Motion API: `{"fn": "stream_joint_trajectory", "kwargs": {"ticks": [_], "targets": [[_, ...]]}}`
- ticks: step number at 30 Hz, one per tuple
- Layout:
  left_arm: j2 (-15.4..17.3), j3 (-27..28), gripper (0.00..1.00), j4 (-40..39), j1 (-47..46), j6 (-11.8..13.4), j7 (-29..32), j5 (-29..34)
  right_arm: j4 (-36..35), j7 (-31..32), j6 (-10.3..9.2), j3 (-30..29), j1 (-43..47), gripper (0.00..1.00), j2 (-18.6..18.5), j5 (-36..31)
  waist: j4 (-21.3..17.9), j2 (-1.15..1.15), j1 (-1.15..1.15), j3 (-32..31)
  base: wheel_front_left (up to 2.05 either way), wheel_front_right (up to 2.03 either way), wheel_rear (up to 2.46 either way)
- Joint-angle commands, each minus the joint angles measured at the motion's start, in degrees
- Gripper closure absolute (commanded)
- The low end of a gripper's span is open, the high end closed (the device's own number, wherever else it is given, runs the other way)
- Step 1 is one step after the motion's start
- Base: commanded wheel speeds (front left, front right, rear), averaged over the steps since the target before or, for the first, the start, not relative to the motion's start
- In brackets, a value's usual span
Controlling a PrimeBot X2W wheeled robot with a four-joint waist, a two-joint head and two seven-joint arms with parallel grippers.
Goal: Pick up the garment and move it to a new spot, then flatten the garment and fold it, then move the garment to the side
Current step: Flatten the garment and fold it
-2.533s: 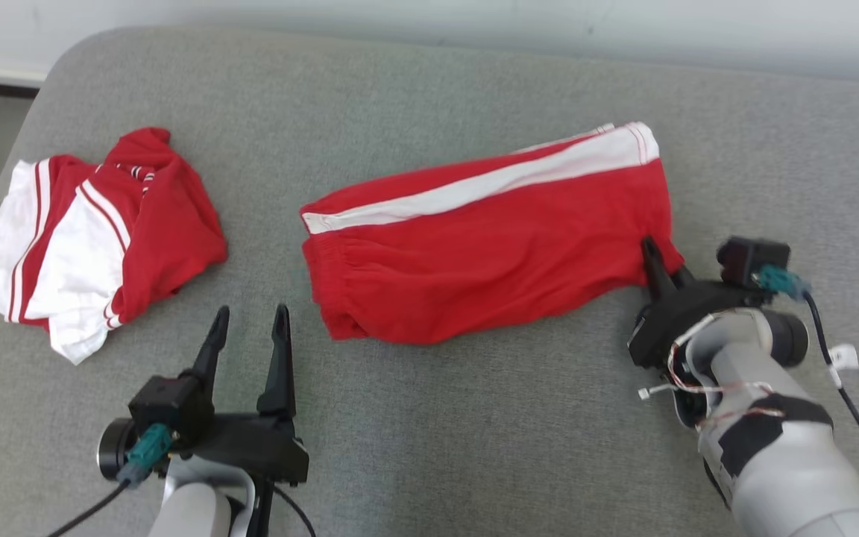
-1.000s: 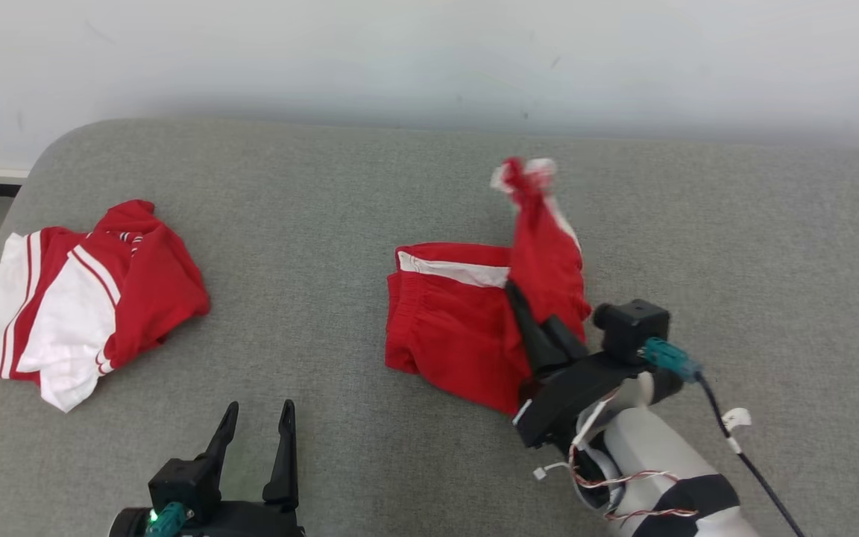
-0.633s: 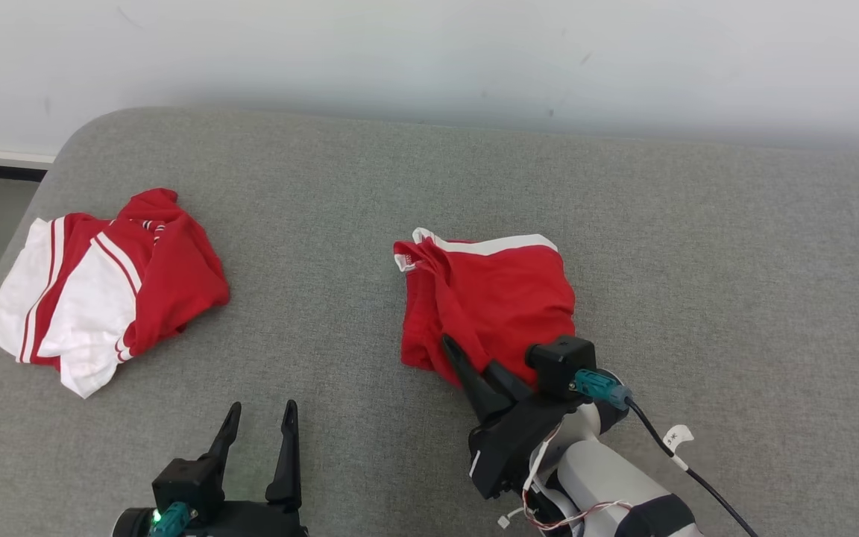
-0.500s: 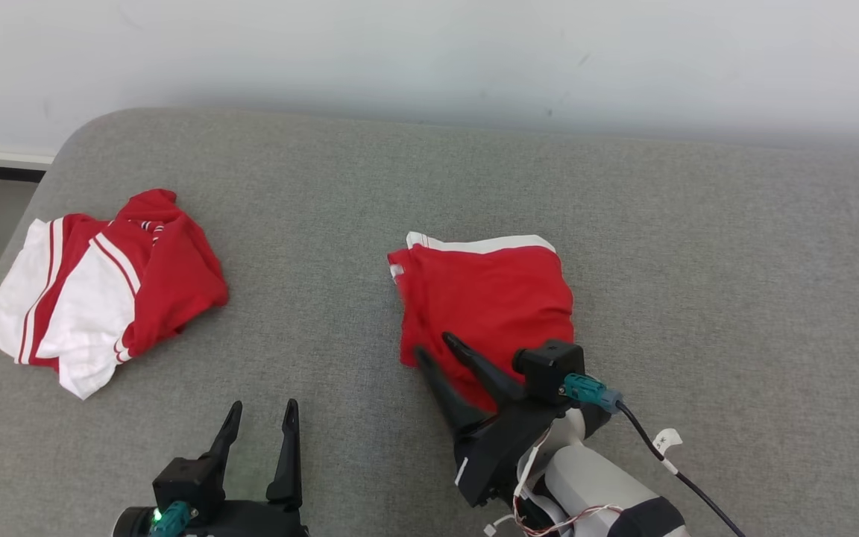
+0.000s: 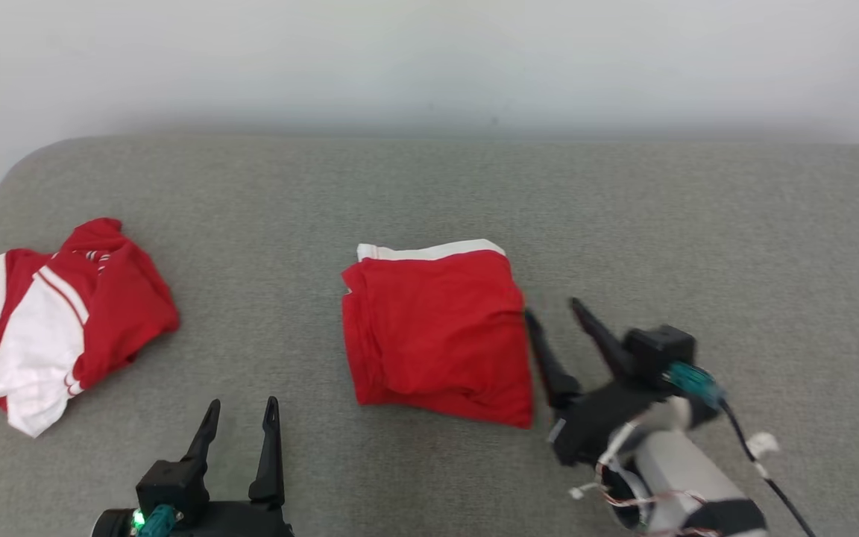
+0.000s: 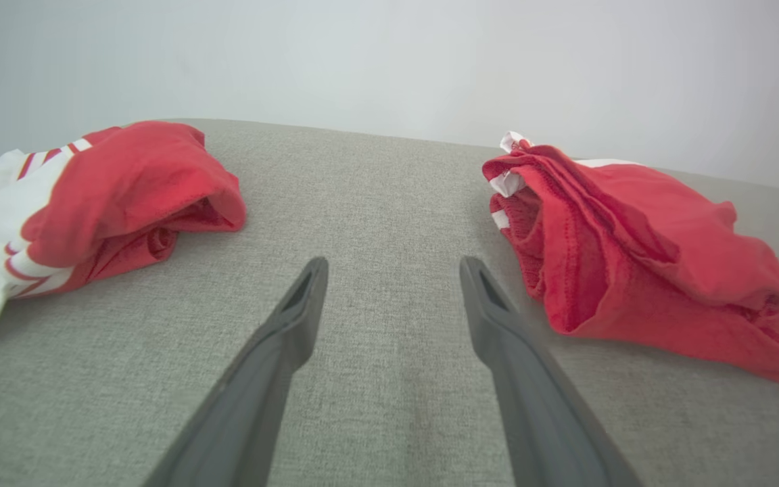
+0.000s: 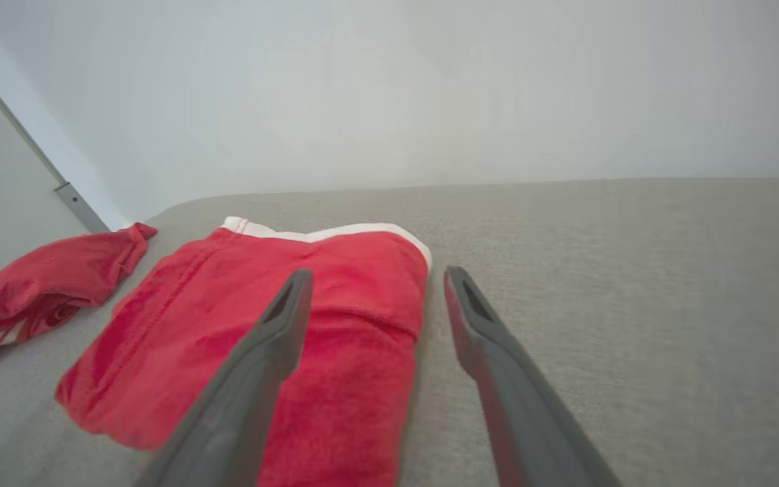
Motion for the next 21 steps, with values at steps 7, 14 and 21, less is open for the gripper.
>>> {"fn": "stream_joint_trajectory", "kwargs": {"ticks": [7, 14, 21], "targets": [[0.0, 2.2, 0.00, -1.3, 1.6, 0.0, -0.2, 2.3, -7.1, 0.0, -0.14, -13.9, 10.0, 0.00, 1.2, -11.0, -3.7, -0.01, 0.00, -0.5, 0.00, 0.00, 0.00], [0.0, 3.5, 0.00, -2.0, 3.1, -0.3, -0.2, 3.6, -11.9, 0.0, -0.14, -21.2, 16.2, 0.00, 2.5, -14.7, -5.6, -0.01, 0.00, -1.4, 0.00, 0.00, 0.00], [0.0, 5.0, 0.00, -2.7, 4.9, -0.2, -0.2, 4.8, -13.9, 0.0, -0.14, -21.8, 19.1, 0.00, 2.6, -14.6, -6.8, -0.01, 0.00, -2.7, 0.00, 0.00, 0.00]]}}
